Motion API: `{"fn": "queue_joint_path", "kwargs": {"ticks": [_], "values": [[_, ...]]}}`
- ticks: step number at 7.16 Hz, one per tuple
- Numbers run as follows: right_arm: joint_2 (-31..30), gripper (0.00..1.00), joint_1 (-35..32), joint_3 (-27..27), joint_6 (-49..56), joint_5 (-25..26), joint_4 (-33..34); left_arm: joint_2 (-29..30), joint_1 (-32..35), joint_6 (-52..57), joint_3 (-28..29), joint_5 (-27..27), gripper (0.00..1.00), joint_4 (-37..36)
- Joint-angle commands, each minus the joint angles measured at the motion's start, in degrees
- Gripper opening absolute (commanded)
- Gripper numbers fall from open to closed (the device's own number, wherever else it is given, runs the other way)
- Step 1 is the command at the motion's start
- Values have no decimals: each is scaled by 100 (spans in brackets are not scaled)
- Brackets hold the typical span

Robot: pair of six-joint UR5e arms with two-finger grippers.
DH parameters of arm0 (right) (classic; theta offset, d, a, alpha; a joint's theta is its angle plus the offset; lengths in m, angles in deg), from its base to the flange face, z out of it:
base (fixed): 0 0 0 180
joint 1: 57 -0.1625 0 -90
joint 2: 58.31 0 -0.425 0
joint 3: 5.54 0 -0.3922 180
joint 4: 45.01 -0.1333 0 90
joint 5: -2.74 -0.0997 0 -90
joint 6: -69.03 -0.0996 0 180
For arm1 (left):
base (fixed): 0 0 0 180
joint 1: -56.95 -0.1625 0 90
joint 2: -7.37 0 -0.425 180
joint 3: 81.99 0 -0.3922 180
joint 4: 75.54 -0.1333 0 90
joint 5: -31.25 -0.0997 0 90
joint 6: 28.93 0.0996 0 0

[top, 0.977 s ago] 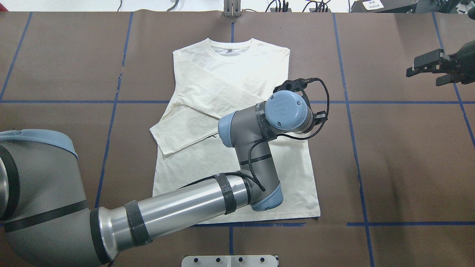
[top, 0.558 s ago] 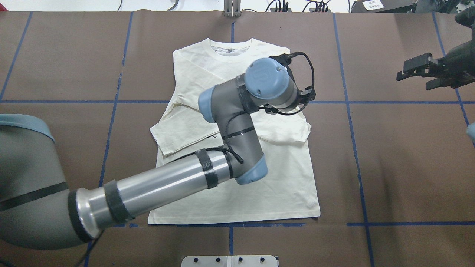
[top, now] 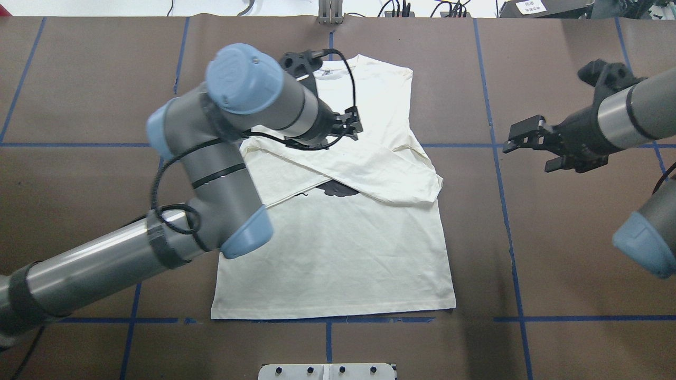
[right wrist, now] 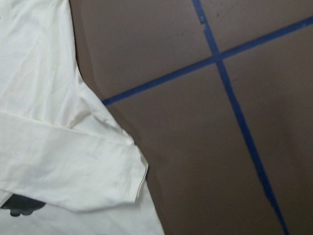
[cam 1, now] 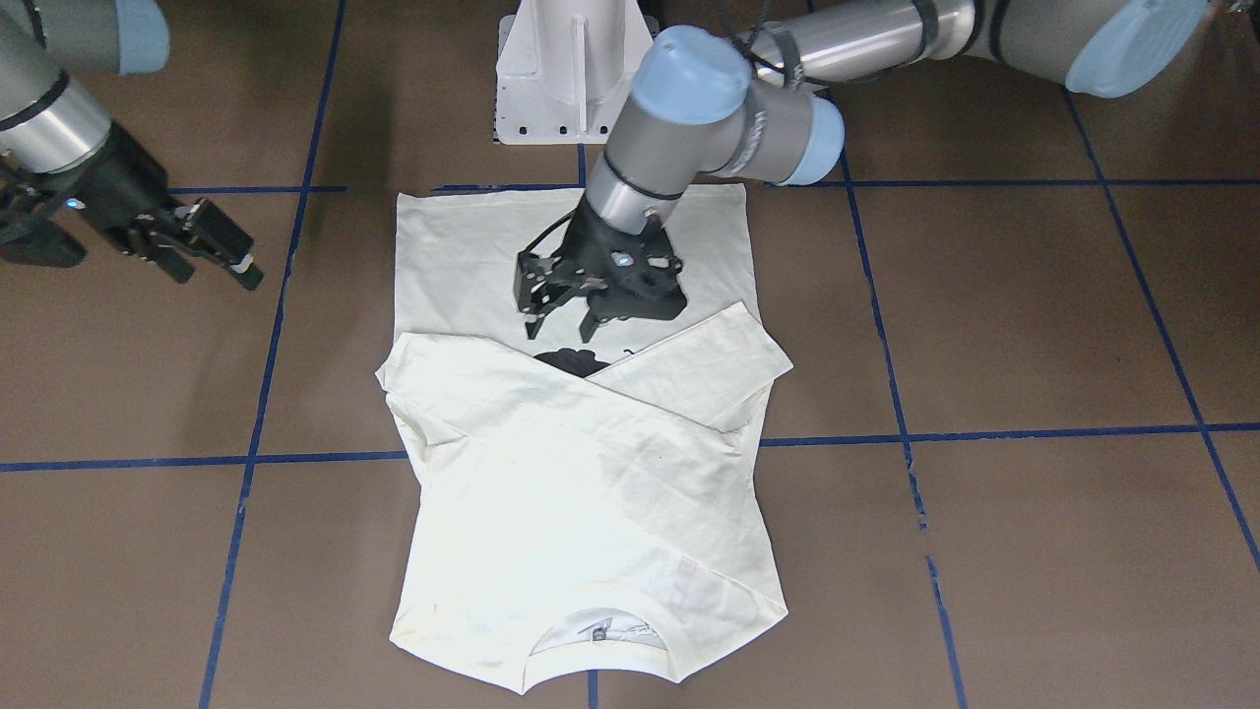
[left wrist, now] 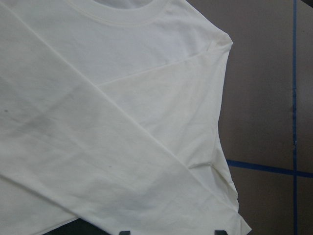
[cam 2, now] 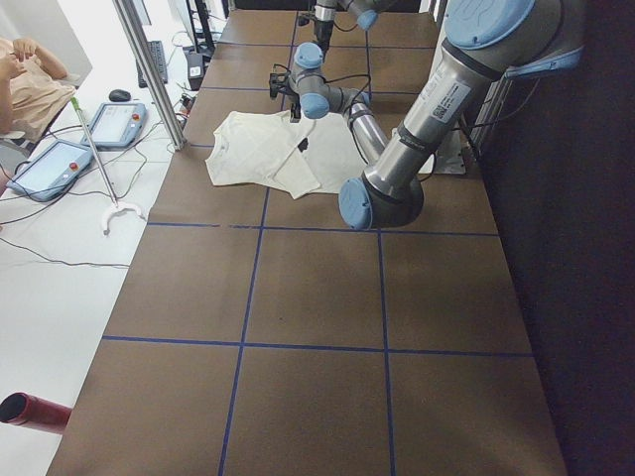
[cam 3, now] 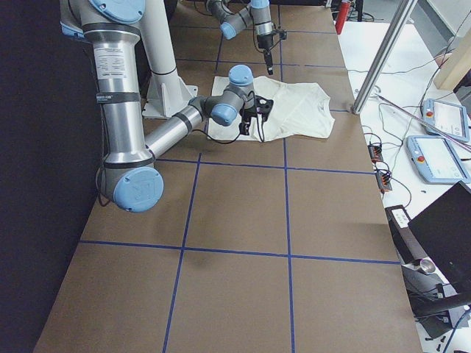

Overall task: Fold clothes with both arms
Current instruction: 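Release the sleeve and move both grippers to the shirt's near hem corners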

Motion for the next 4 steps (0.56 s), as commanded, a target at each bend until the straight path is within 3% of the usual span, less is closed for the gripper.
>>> {"fn": "queue_joint_path", "kwargs": {"ticks": [1, 4], "values": [[-21, 95, 1628, 243, -1049, 1640, 52, -738, 194, 263, -449, 377, 57, -77], [-381, 77, 3273, 243, -2132, 3276, 209, -767, 194, 87, -353, 370, 62, 3]]}}
